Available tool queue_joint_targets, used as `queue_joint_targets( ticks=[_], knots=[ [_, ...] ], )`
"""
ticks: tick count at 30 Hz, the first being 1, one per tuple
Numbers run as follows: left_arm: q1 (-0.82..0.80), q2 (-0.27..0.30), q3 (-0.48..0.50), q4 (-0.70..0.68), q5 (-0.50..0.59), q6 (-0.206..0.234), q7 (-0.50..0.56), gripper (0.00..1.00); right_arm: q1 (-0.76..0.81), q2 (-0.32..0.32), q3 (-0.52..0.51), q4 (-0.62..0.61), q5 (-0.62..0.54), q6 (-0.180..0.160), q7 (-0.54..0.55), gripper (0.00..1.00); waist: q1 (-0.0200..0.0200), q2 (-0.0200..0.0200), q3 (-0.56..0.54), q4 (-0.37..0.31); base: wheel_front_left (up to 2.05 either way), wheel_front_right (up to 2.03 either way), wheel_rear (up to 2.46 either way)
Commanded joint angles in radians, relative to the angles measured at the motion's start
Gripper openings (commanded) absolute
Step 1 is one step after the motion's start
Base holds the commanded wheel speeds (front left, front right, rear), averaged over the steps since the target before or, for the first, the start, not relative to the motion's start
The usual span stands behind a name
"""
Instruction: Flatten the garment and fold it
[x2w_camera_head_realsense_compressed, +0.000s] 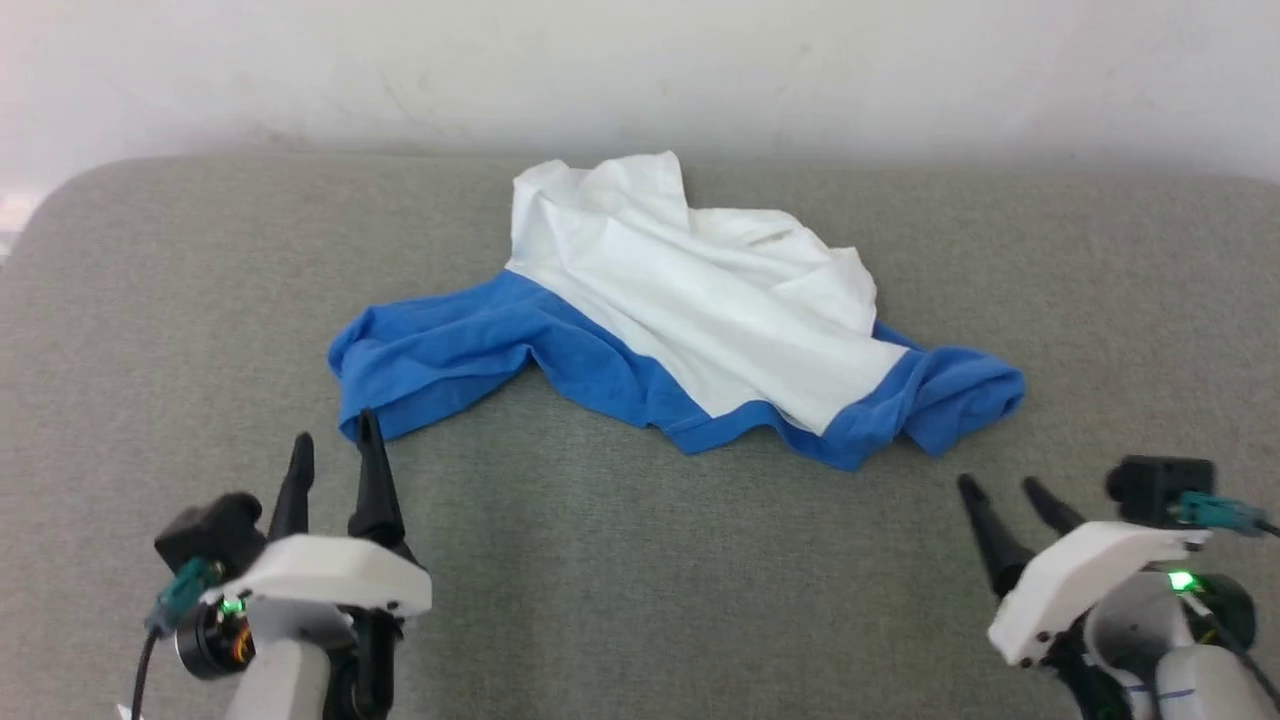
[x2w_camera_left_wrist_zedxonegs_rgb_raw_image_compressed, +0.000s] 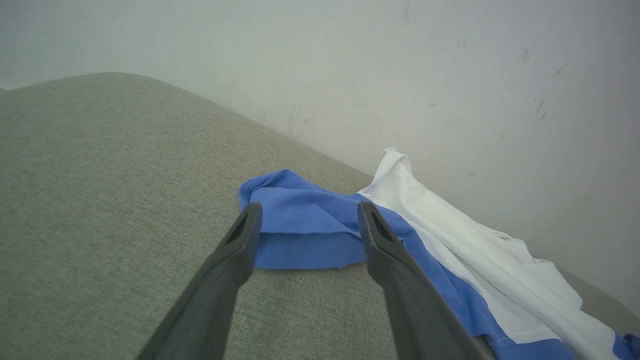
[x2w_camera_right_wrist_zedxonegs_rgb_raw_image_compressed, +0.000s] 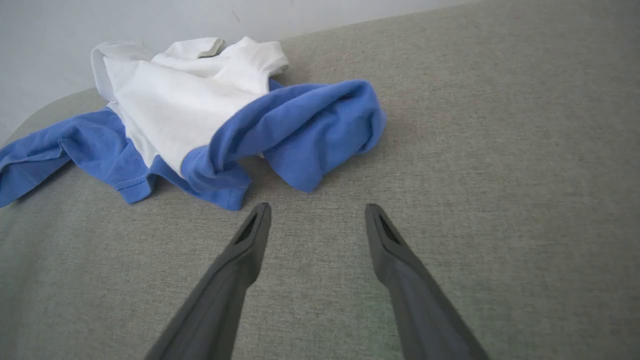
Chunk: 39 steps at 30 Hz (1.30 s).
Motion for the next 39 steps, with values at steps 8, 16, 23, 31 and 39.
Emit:
queue_joint_targets(
  ticks=[8,16,23,31,39],
  knots=[
    [0.043,-0.009,-0.024,-0.078,-0.004,0.011,0.031,1.0,-0.132,0.001,0.137,0.111,-0.069,-0.001,0.08,1.0,0.0003,0.0,-0.003,0.047,0.0,0.0,0.0],
    [0.029,-0.01,-0.048,-0.087,-0.003,0.003,0.043,1.0,-0.273,0.001,0.179,0.273,-0.108,-0.001,0.098,0.24,0.0003,0.0,0.019,0.078,0.0,0.0,0.0],
    [0.034,-0.015,-0.053,-0.079,-0.015,-0.001,0.041,1.0,-0.273,0.001,0.257,0.28,0.033,-0.001,0.1,0.0,0.0003,0.0,0.02,0.069,0.0,0.0,0.0],
    [0.029,-0.019,-0.062,-0.064,-0.032,-0.009,0.052,1.0,-0.077,0.0,0.334,0.048,0.345,-0.001,0.347,0.0,0.0003,0.0,0.003,0.055,0.0,0.0,0.0],
    [0.032,-0.019,-0.074,-0.052,-0.042,-0.007,0.076,1.0,0.205,-0.027,0.211,-0.097,0.376,-0.001,0.641,0.0,0.0003,0.0,-0.002,0.048,0.0,0.0,0.0]
  ],
)
